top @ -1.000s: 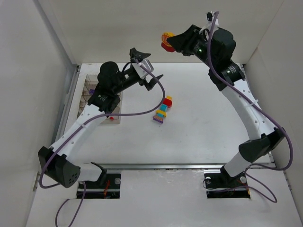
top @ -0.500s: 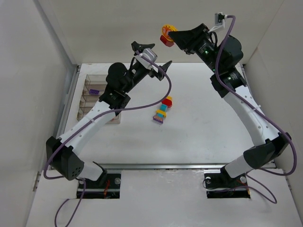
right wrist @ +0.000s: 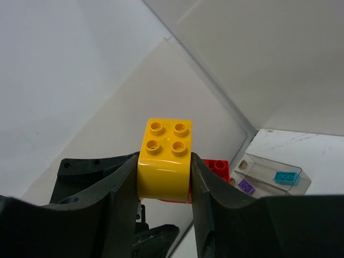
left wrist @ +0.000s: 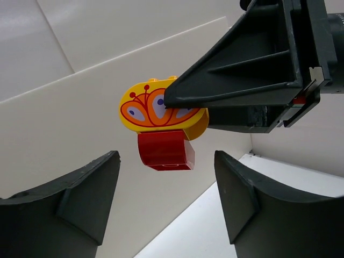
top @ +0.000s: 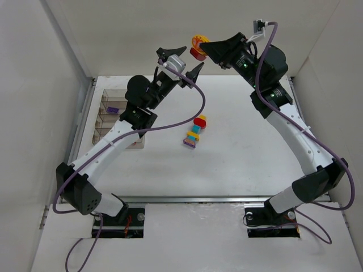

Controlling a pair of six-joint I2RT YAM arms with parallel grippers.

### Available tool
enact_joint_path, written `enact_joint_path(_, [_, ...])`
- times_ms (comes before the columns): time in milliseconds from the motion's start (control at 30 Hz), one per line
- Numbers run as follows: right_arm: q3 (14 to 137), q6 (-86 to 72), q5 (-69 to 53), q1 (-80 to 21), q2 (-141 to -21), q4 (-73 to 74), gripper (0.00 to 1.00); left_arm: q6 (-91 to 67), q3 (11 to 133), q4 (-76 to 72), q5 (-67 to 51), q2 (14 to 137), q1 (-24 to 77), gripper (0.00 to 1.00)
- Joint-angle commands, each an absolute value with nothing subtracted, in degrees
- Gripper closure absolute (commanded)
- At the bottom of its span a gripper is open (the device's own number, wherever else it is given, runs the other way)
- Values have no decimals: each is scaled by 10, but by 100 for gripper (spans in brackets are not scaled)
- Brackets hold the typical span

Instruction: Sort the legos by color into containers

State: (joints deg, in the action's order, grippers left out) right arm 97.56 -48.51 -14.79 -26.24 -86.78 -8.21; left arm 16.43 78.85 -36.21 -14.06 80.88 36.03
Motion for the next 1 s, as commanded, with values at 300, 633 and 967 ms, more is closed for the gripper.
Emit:
enact_joint_path(300, [969,-517,-184,-263,-864,-152,100,166,828,-405,-157,819,364,51])
enact_joint_path(633, [956,-517,-189,-263,-864,-157,100,177,816,-405,-125,814,364,100])
enact_joint_path(967, [945,-522,-164,-263,-859,-157,100,171,781,-390,-135,782,358,100])
